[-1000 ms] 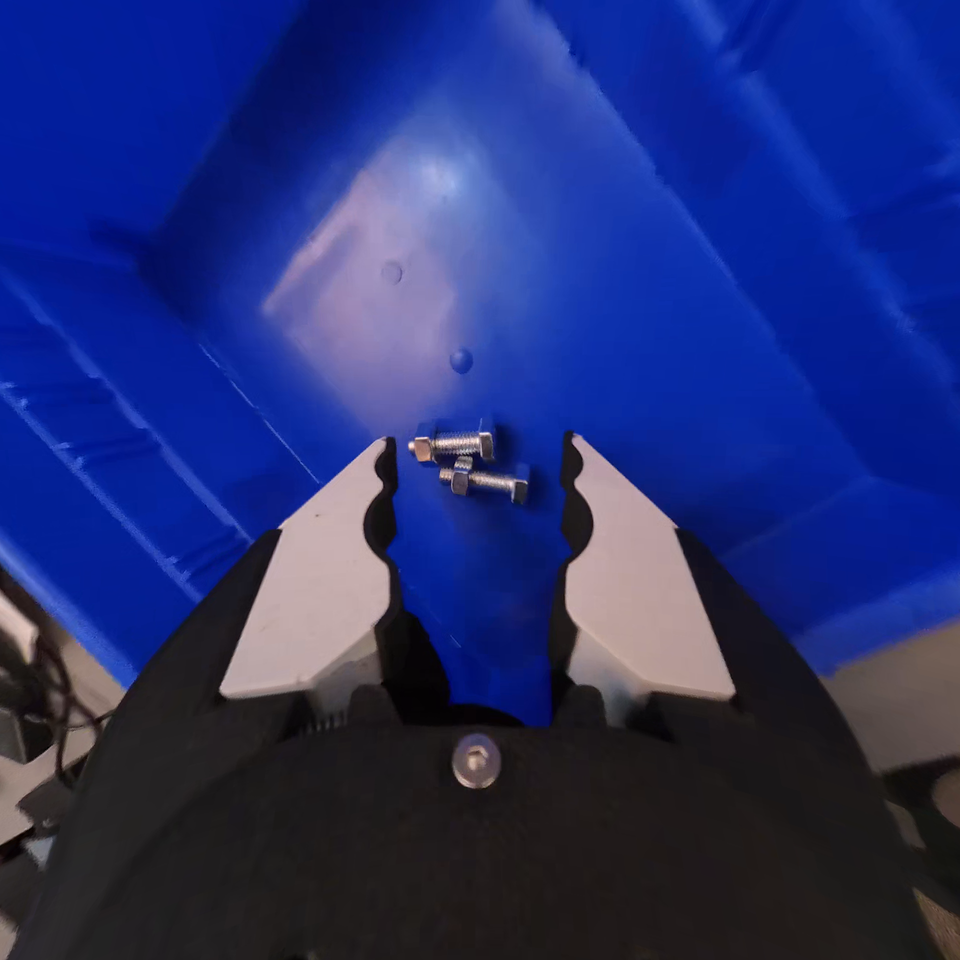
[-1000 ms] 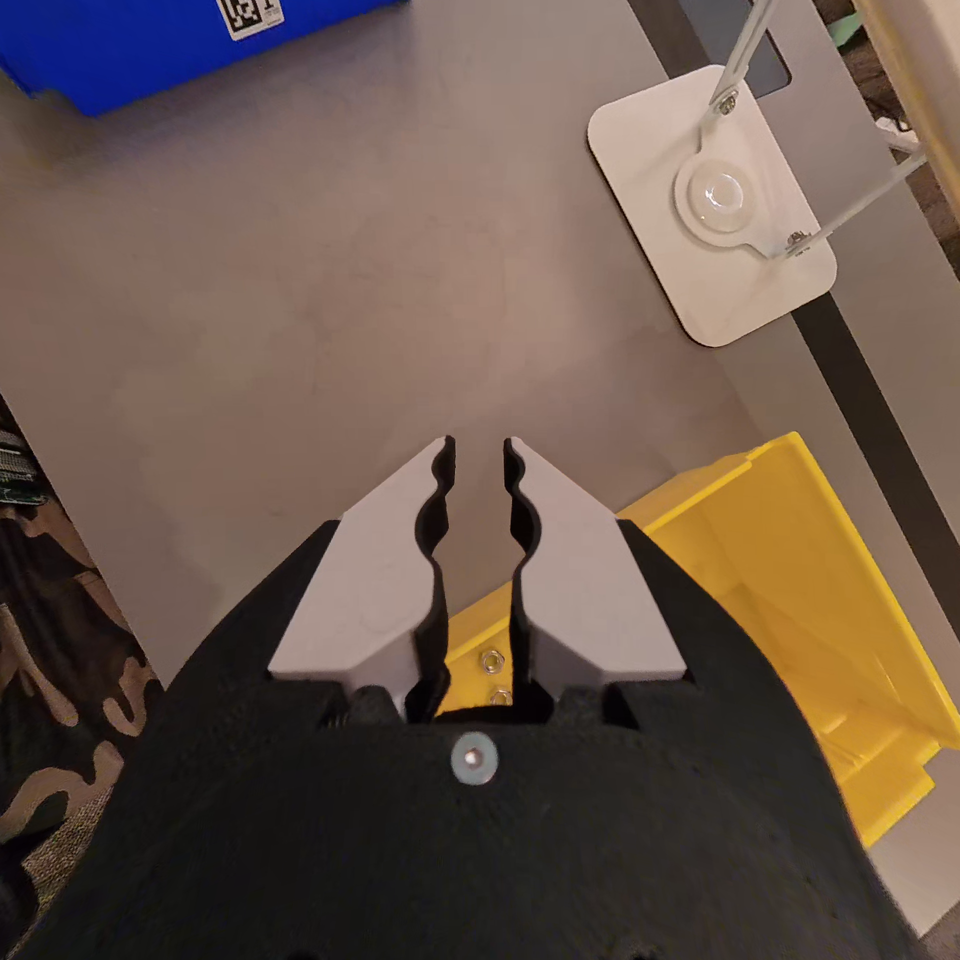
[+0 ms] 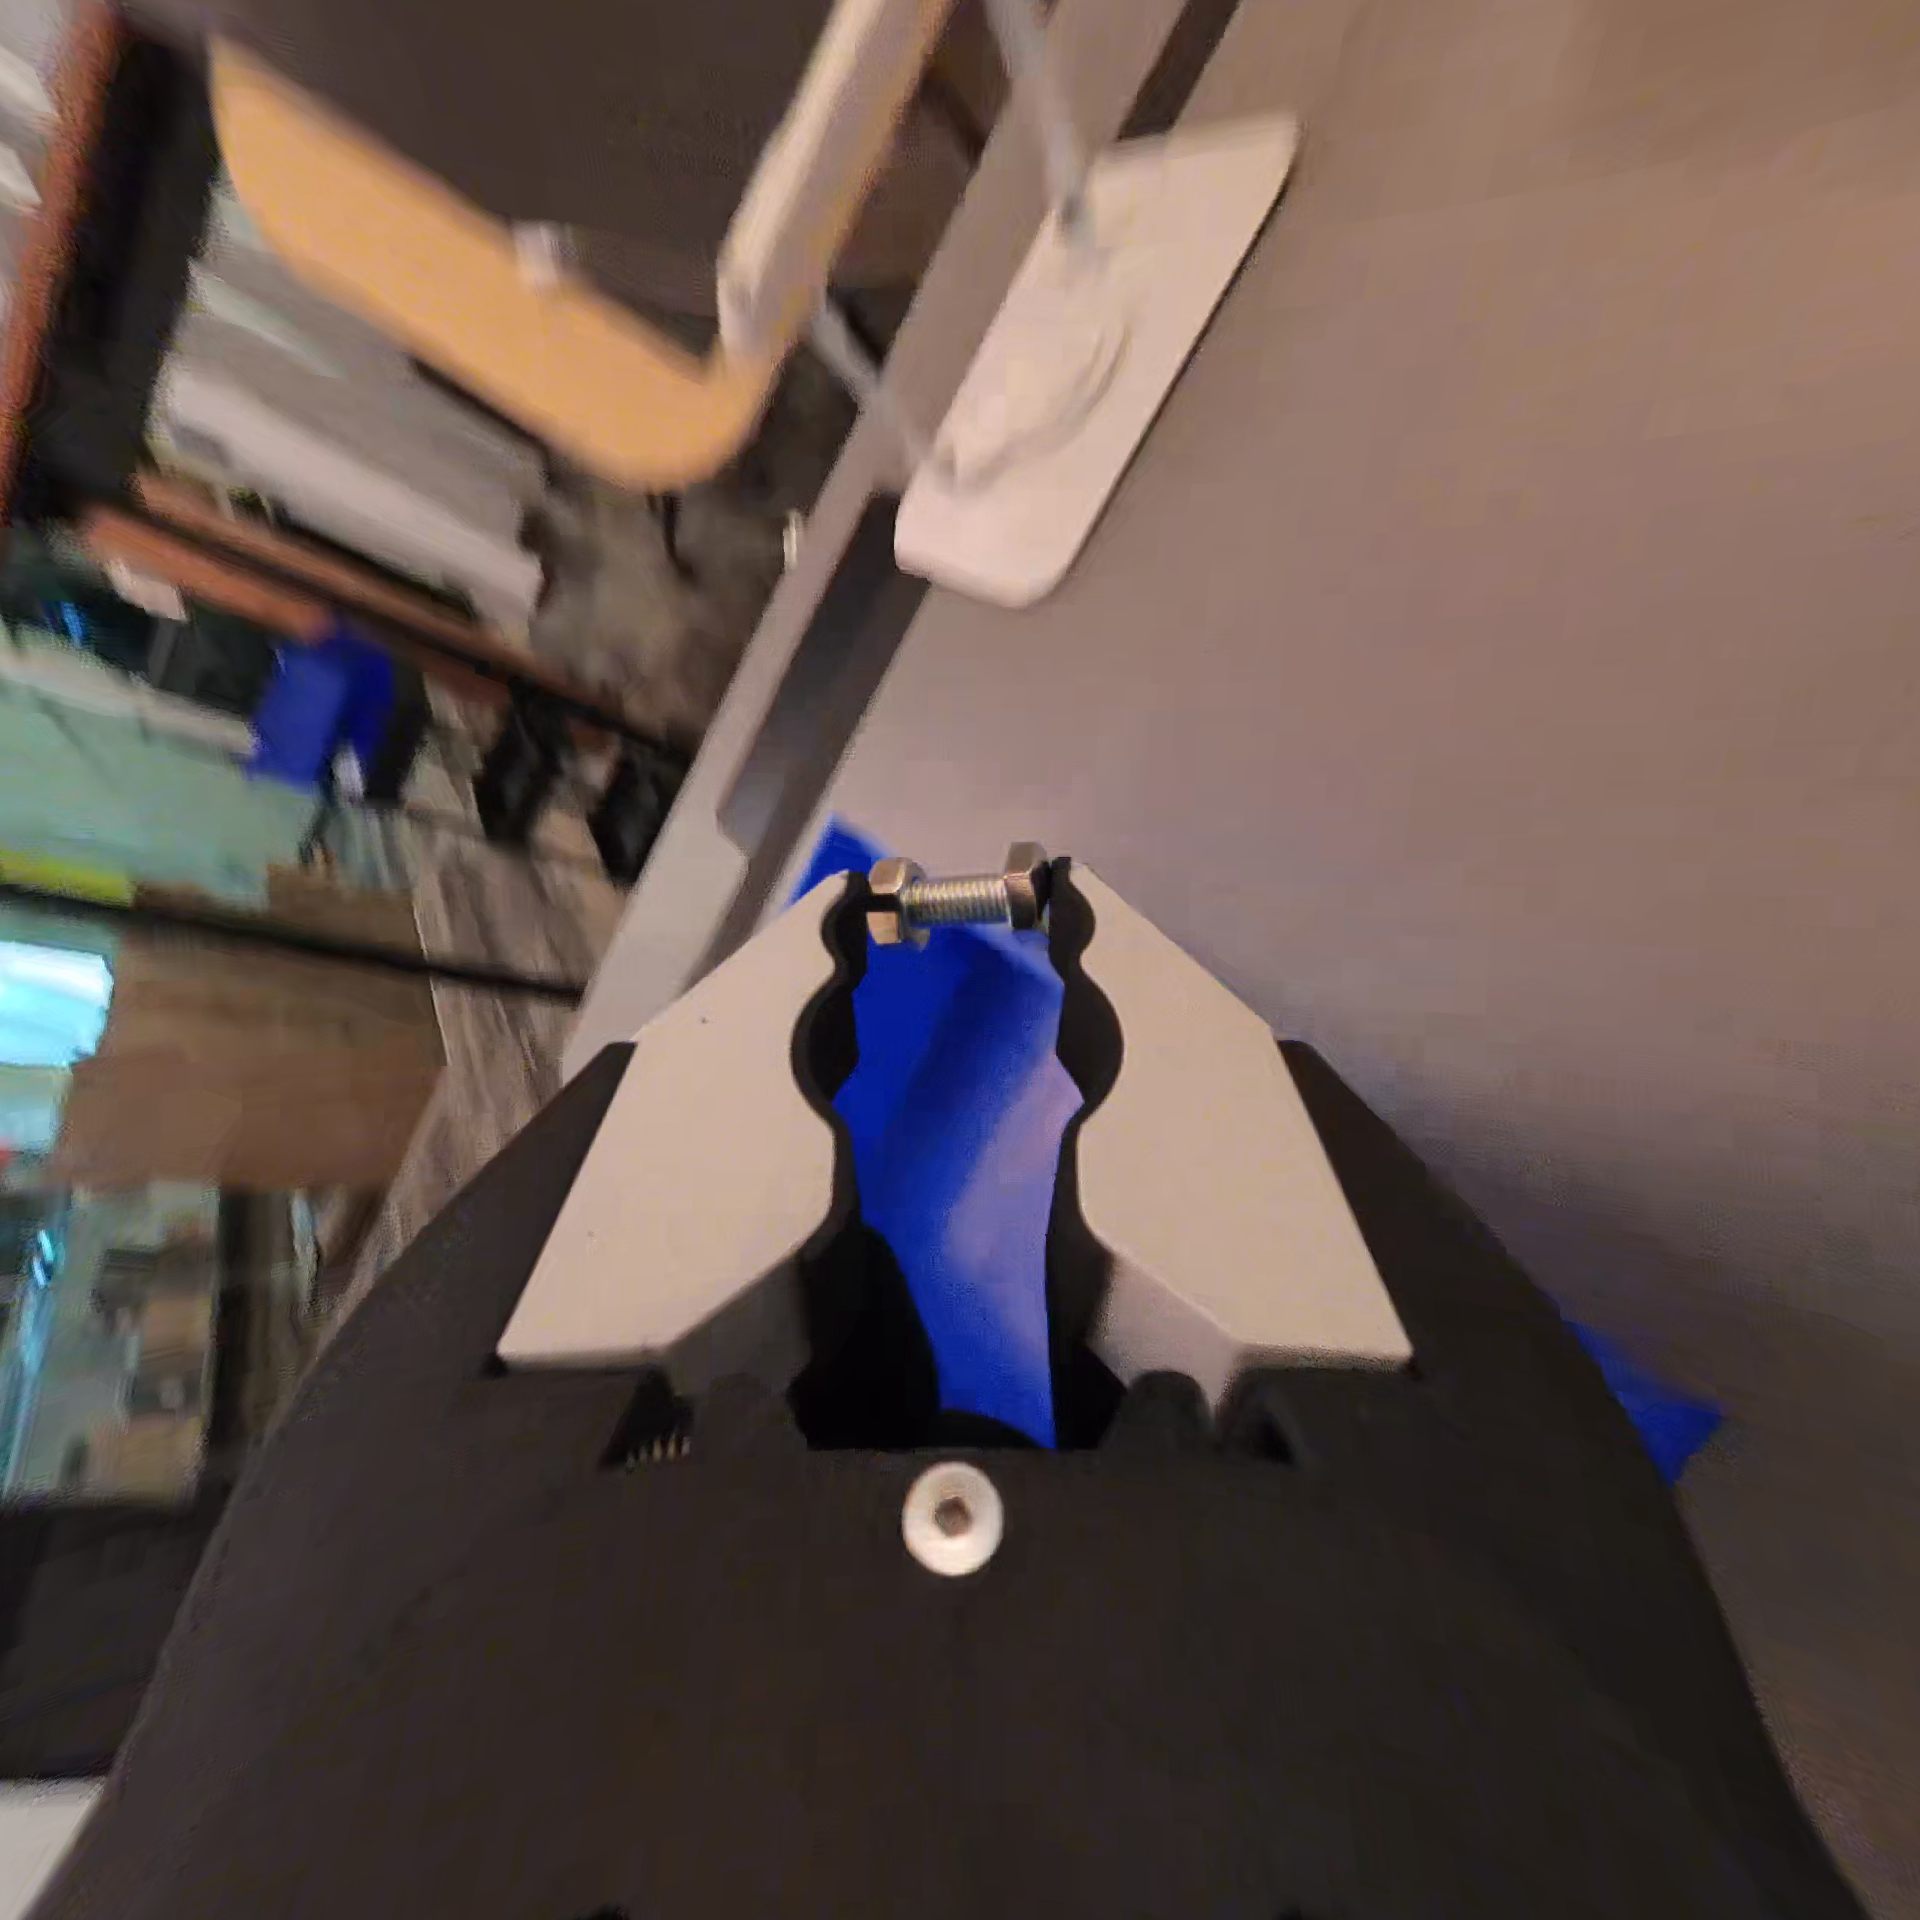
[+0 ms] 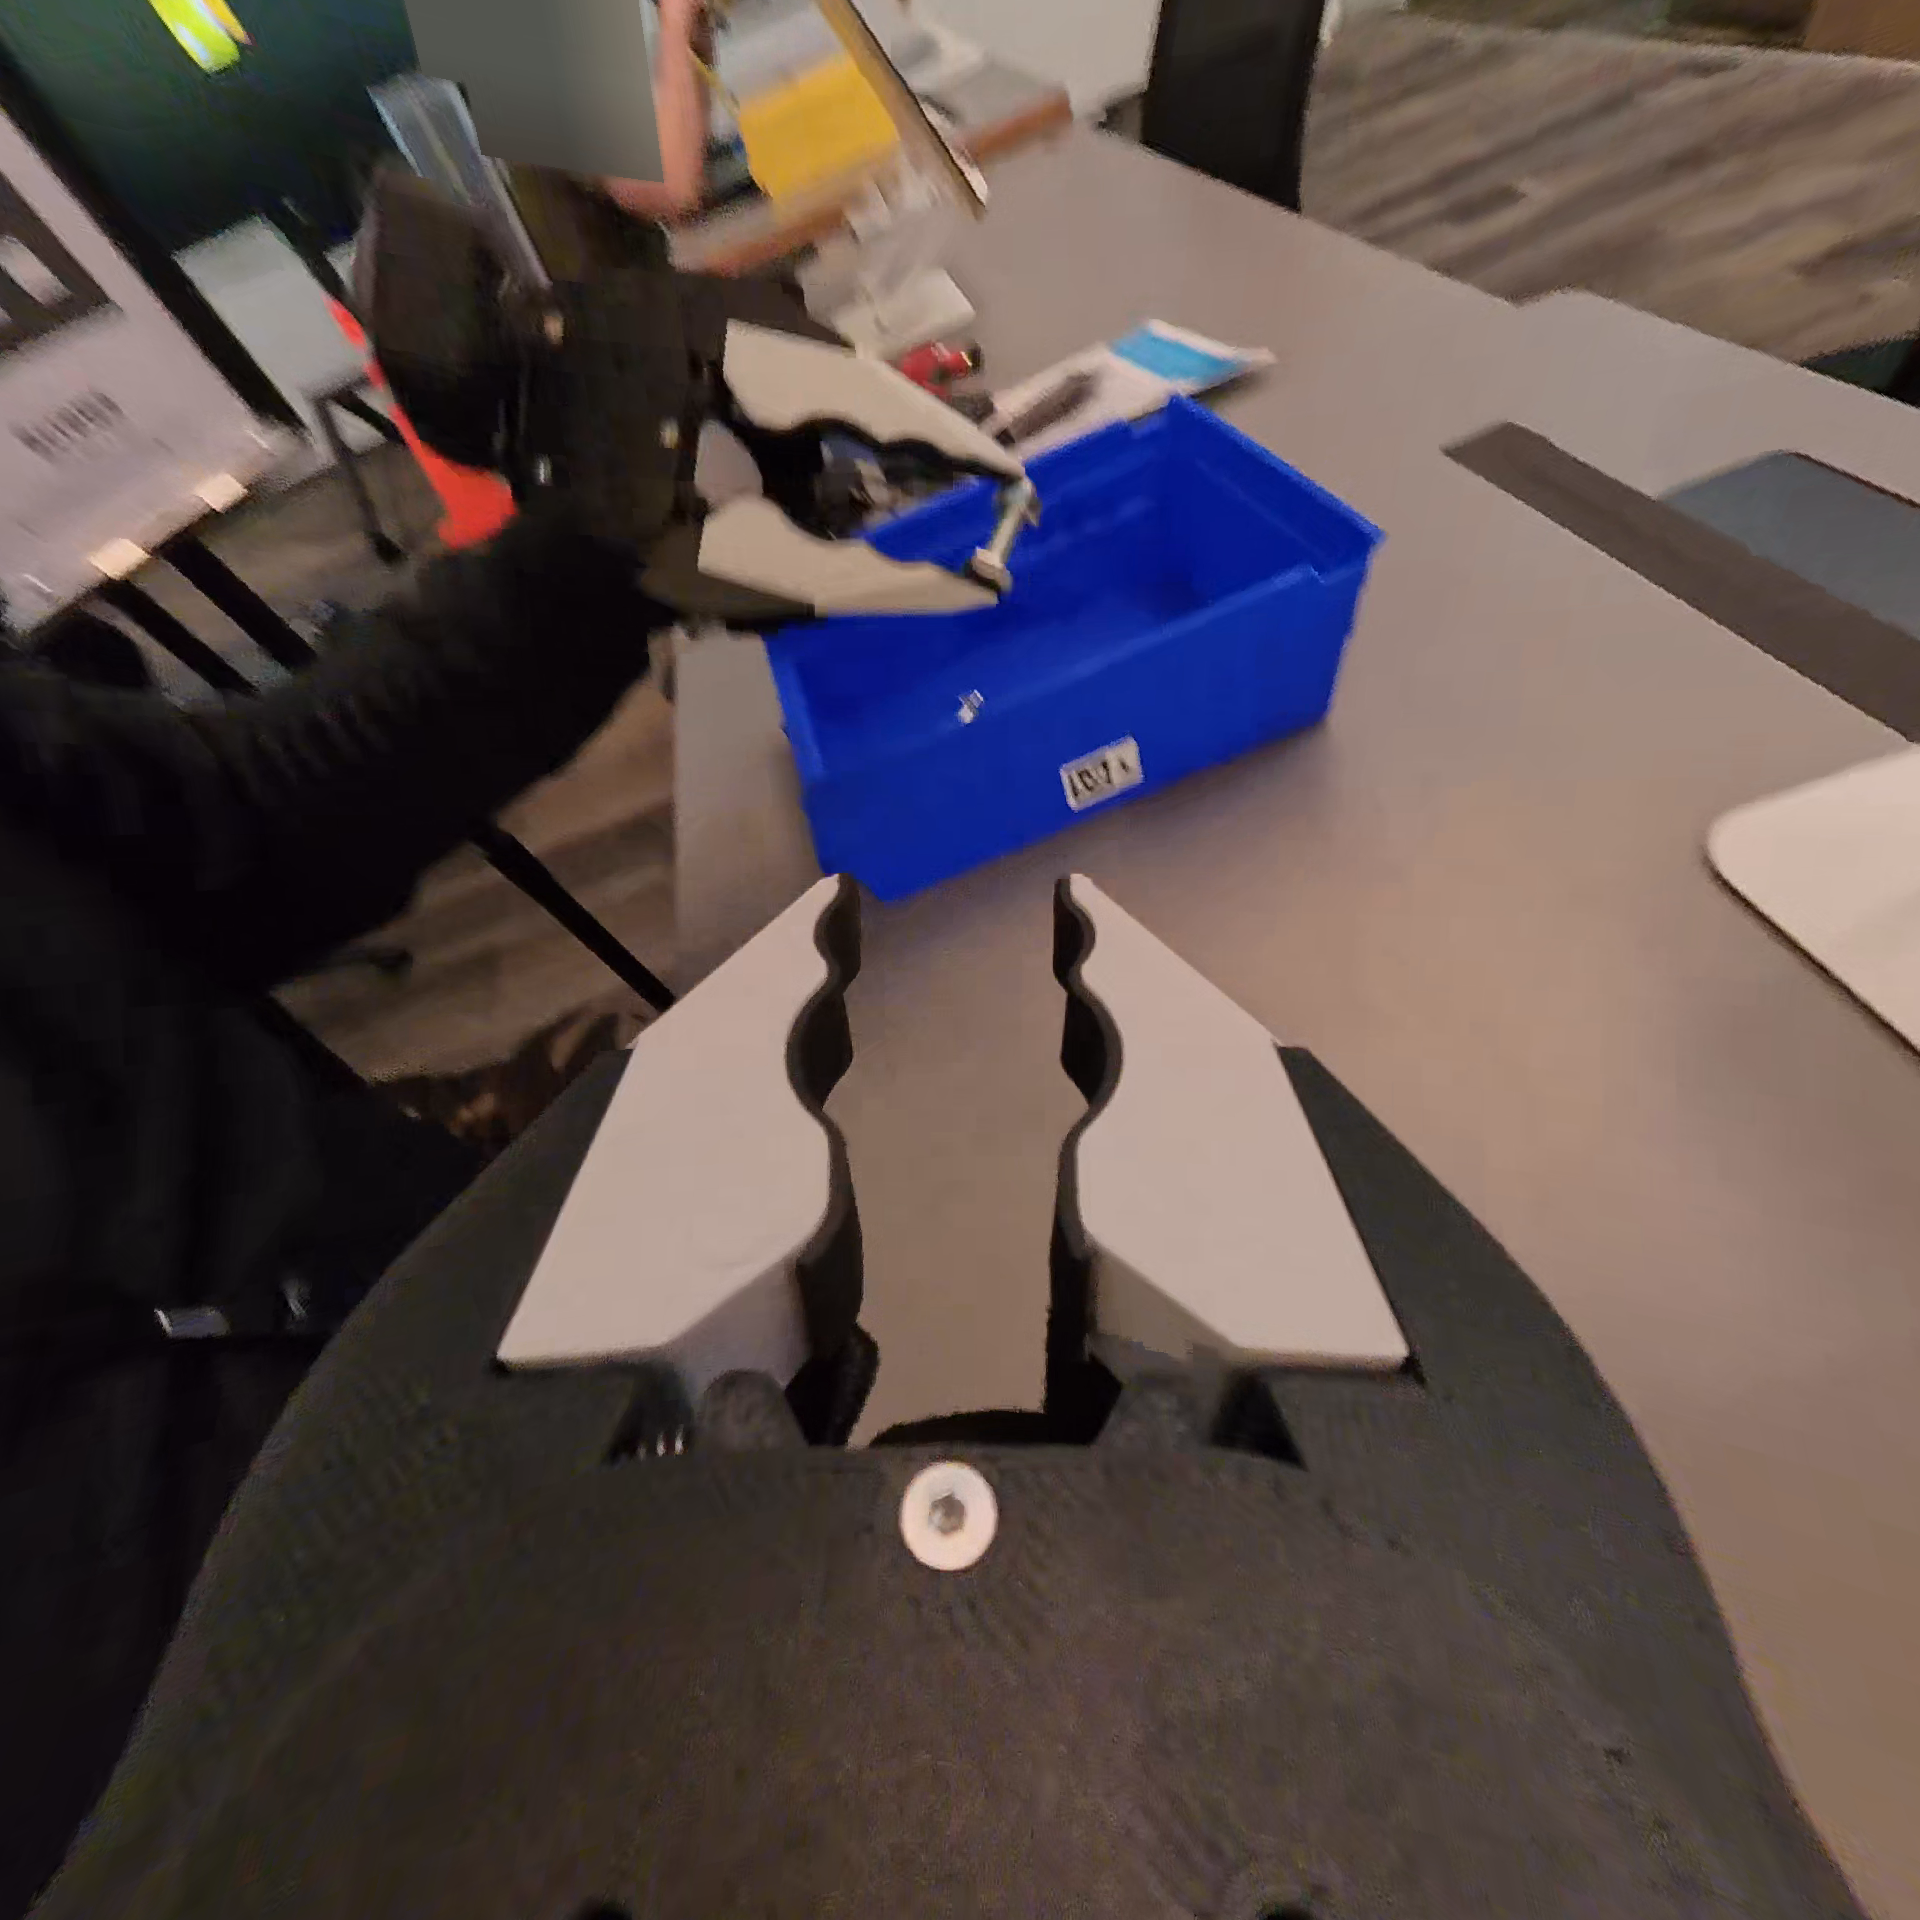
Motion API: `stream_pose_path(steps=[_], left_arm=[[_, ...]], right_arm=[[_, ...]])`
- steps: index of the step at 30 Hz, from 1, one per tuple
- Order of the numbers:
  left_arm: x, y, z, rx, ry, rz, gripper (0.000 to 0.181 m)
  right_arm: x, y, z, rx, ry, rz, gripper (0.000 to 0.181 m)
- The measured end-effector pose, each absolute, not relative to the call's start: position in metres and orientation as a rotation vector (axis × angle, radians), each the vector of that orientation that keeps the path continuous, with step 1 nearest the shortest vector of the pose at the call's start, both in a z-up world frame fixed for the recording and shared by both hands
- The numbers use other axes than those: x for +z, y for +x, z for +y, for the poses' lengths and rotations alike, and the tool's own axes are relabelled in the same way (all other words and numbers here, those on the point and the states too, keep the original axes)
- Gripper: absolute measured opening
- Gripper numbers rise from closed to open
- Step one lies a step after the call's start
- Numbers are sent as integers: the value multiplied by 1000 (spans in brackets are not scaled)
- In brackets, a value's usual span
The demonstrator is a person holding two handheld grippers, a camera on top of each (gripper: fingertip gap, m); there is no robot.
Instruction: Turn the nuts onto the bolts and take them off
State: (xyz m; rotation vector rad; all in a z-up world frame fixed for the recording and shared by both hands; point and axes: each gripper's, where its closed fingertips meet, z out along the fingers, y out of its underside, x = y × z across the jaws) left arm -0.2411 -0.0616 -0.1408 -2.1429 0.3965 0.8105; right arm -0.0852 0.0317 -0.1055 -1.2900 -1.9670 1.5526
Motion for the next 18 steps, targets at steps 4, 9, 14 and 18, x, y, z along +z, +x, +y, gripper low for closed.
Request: stream_pose_path(steps=[4, 9, 14, 18], left_arm=[[-110, -170, -32, 794, -1930, 603, 33], [-98, -109, -13, 792, -1771, 760, 33], [-98, -91, -7, 810, -1723, 813, 33], [-96, -83, -5, 803, -1701, 828, 33]], right_arm=[[-95, -99, 8, 1831, -1295, -1905, 34], [-92, -103, -12, 2075, -1297, -1877, 30], [-91, -97, -21, 2218, -1280, -1873, 16], [-92, -94, -24, 2266, -1273, -1867, 9]])
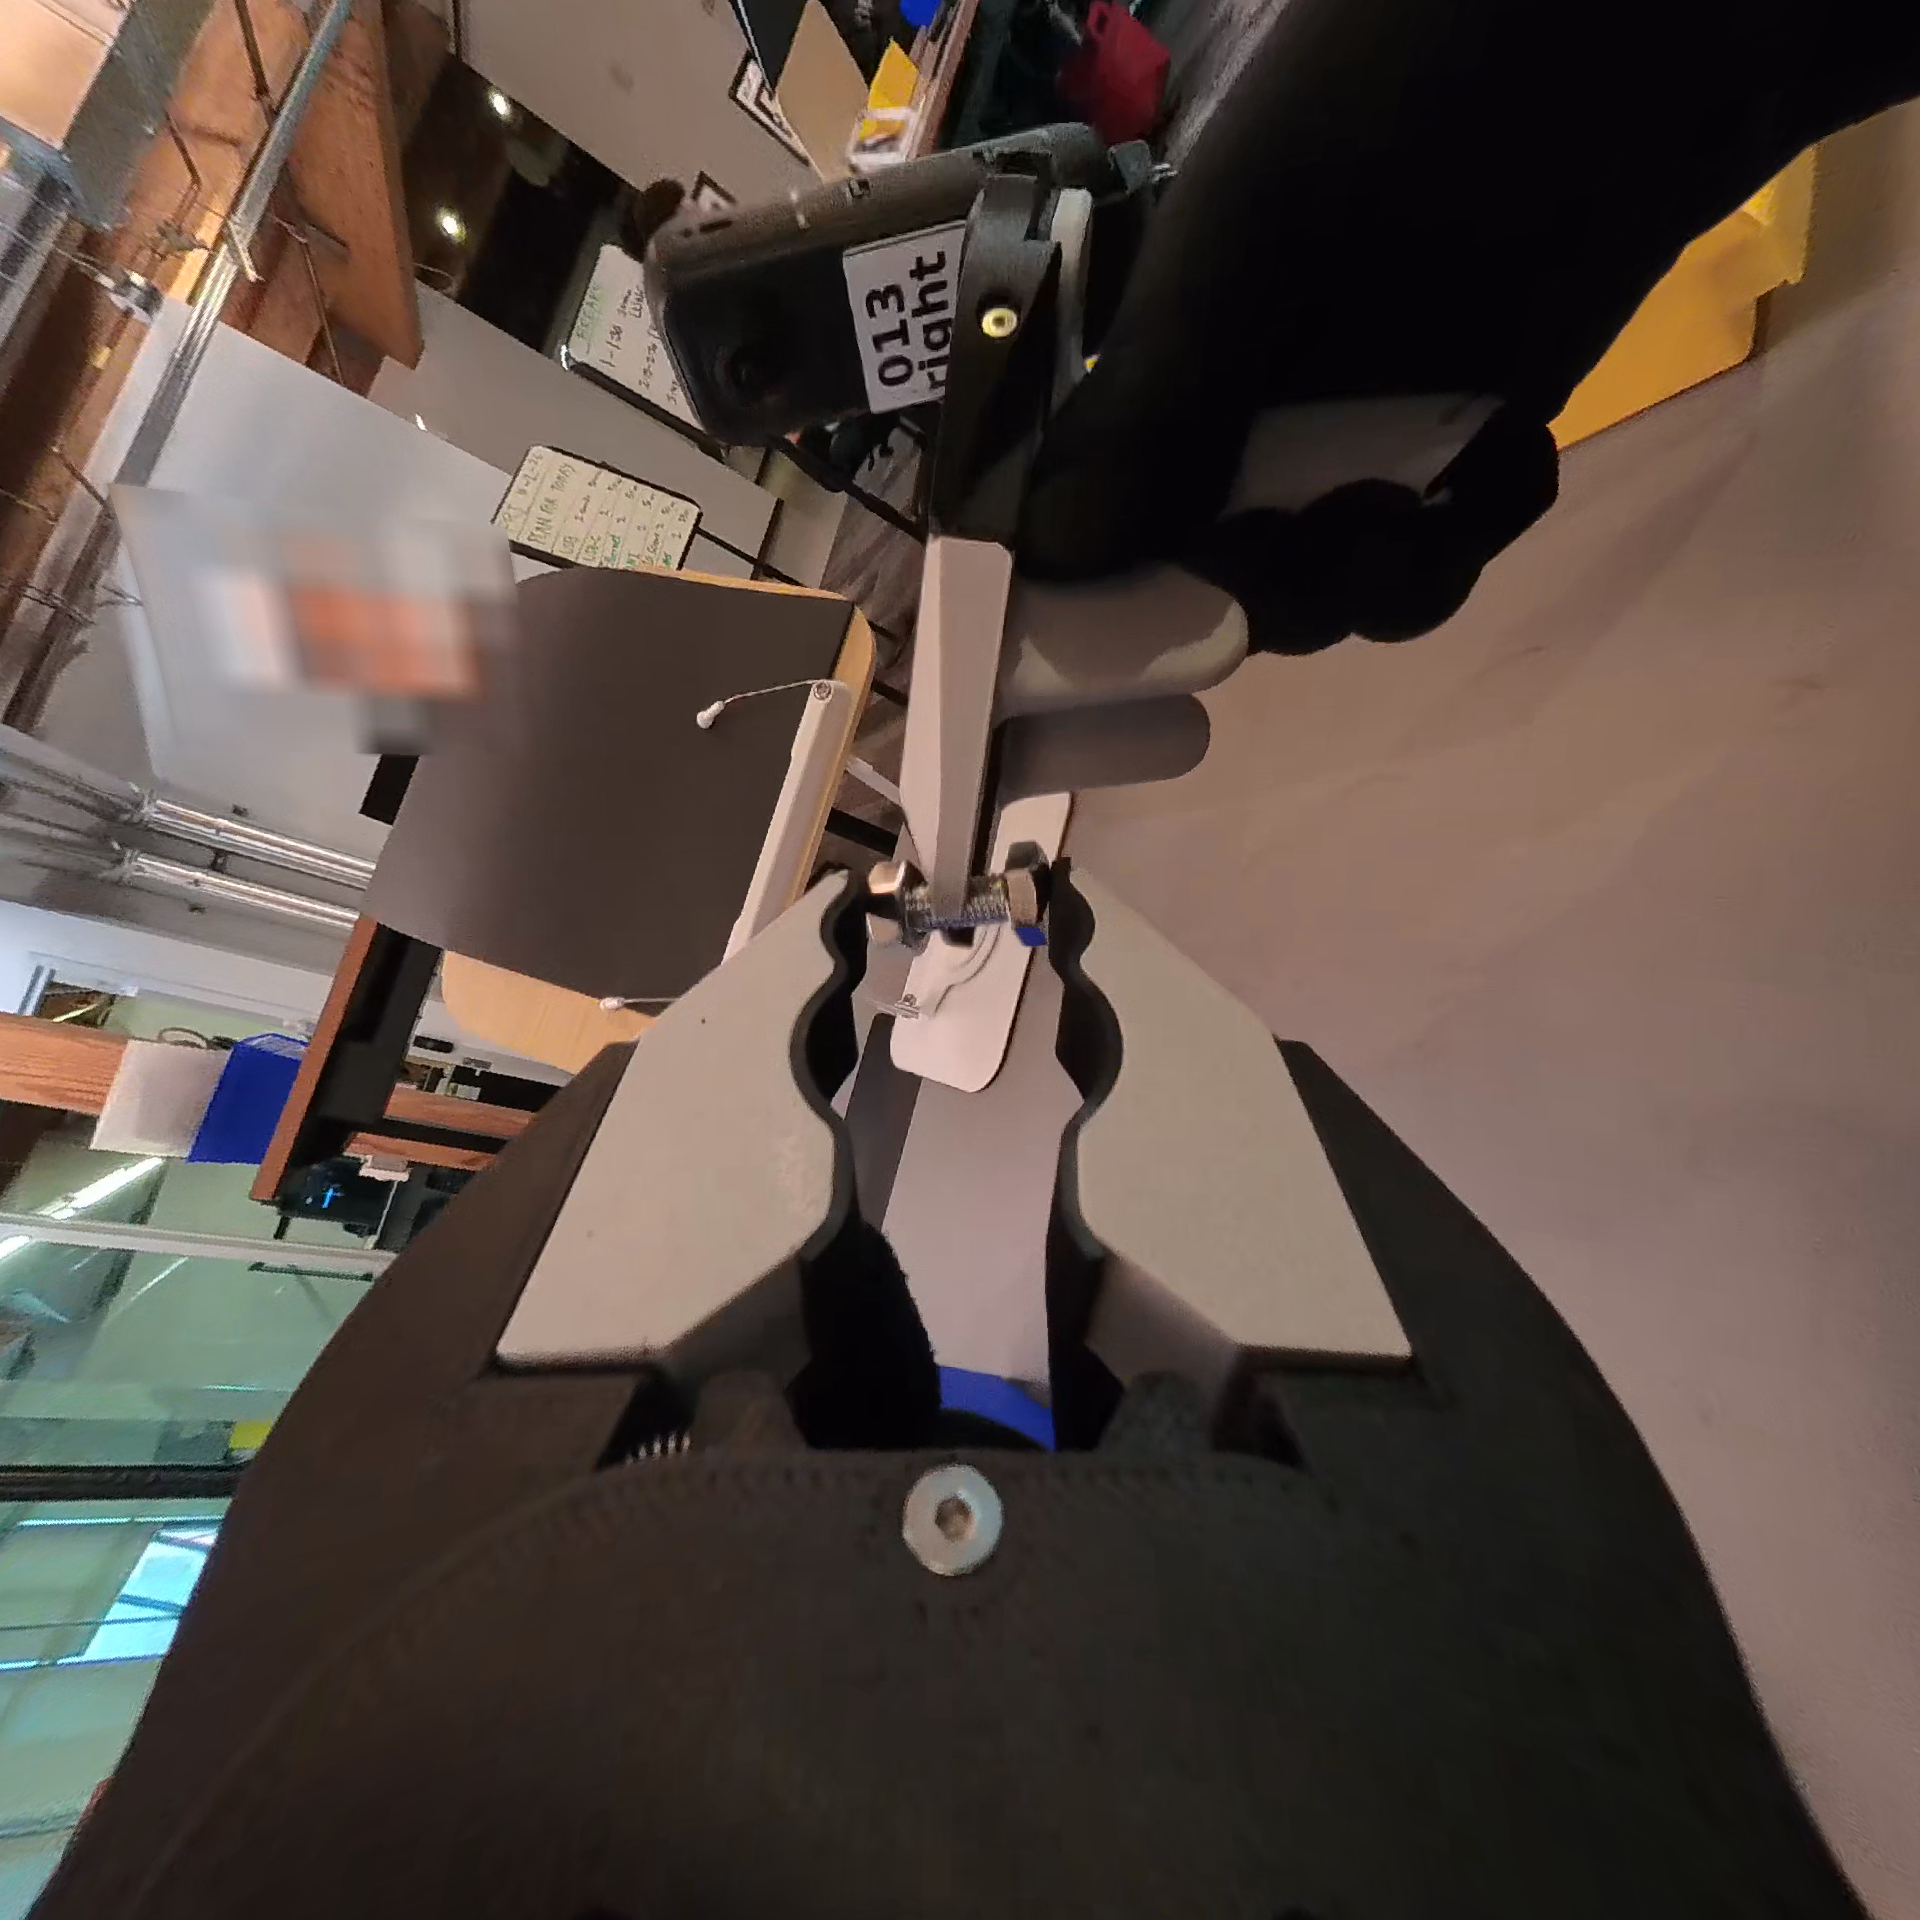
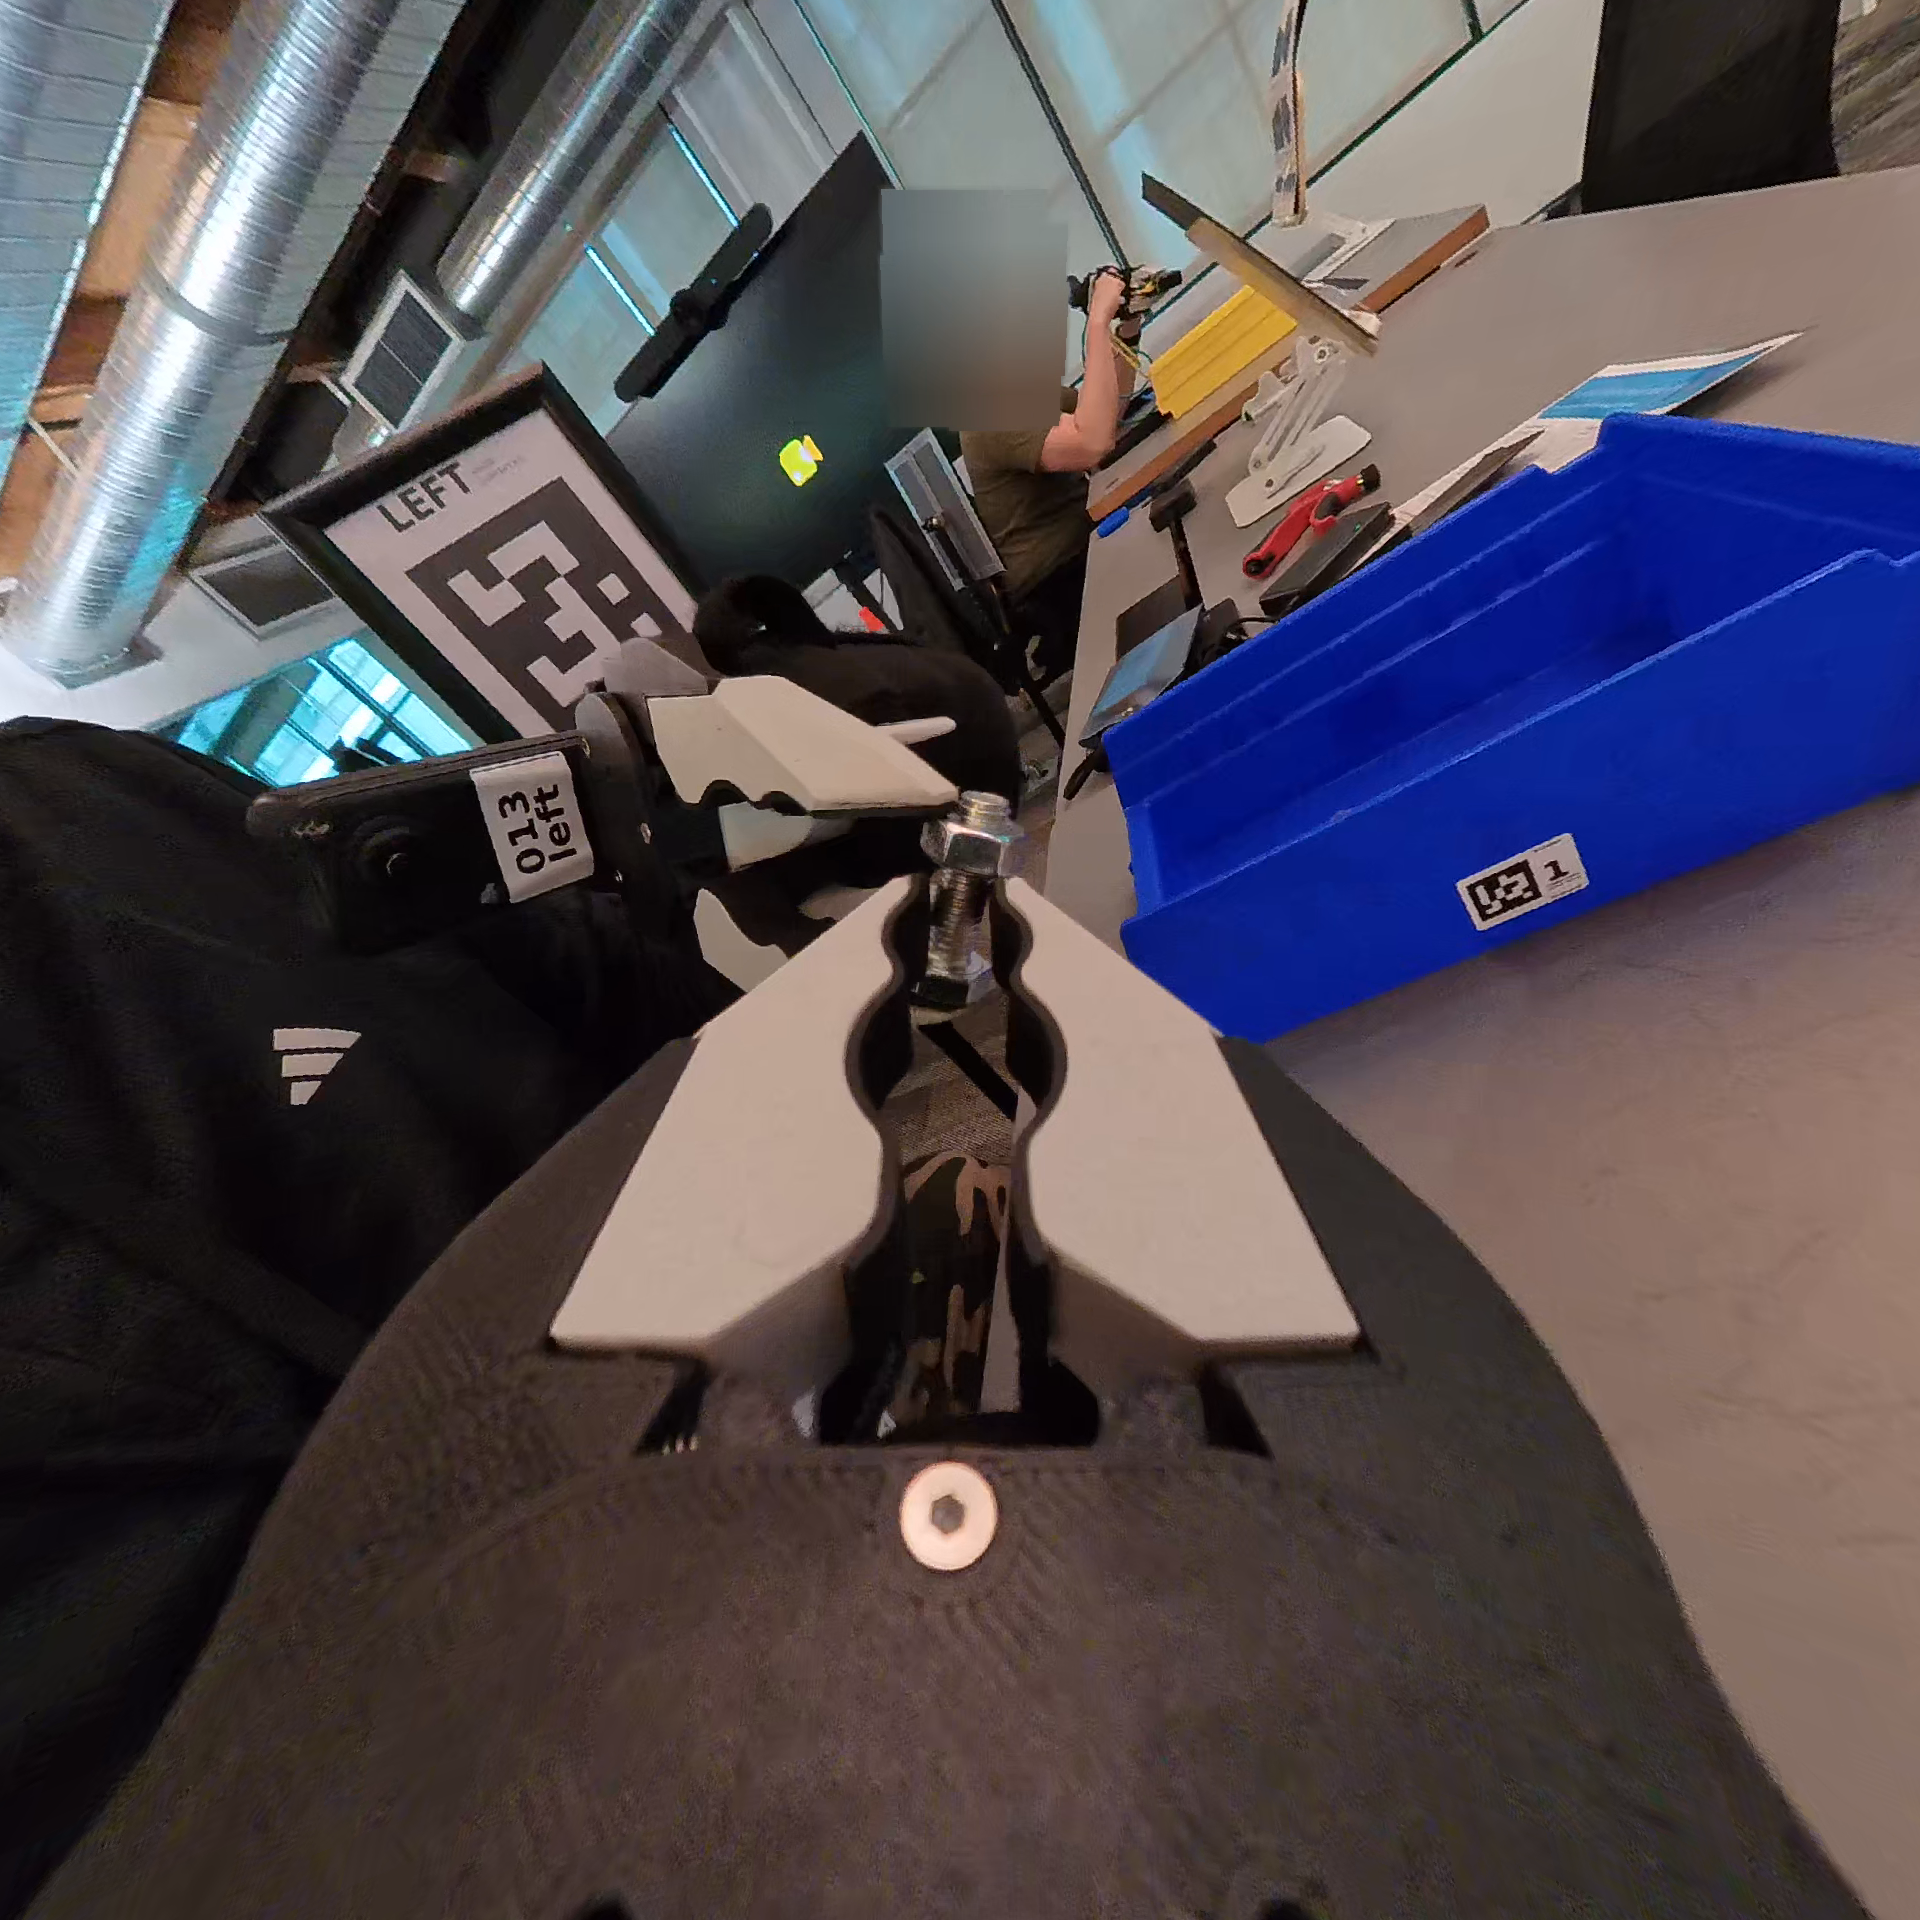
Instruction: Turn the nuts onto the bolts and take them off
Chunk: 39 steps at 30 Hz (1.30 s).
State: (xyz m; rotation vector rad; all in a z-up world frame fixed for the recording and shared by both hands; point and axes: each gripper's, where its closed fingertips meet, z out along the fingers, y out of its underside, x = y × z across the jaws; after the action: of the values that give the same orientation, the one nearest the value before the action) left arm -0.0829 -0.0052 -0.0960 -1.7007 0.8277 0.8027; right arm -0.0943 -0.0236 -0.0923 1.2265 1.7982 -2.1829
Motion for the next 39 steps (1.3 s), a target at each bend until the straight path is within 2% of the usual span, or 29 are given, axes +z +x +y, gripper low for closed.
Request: stream_pose_path(steps=[9, 15, 19, 28, 36, 39], left_arm=[[-91, -86, -2, 709, -1693, 718, 33], [-82, -91, 1, 215, -1732, 383, 50], [-85, -95, 3, 113, -1744, 308, 48], [-82, -63, 8, -485, -1610, 104, 33], [-76, -66, 5, -640, -1521, 28, 16], [-76, -65, 4, -629, -1518, 40, 16]], right_arm=[[-89, -100, -16, -2308, 1242, 1783, 7], [-77, -103, 3, -2482, 1257, 1803, 7], [-74, -100, 4, -2530, 1223, 1790, 7], [-59, -94, -2, -2707, 1070, 1699, 8], [-55, -90, -12, -2764, 979, 1702, 8], [-55, -89, -13, -2769, 968, 1701, 8]])
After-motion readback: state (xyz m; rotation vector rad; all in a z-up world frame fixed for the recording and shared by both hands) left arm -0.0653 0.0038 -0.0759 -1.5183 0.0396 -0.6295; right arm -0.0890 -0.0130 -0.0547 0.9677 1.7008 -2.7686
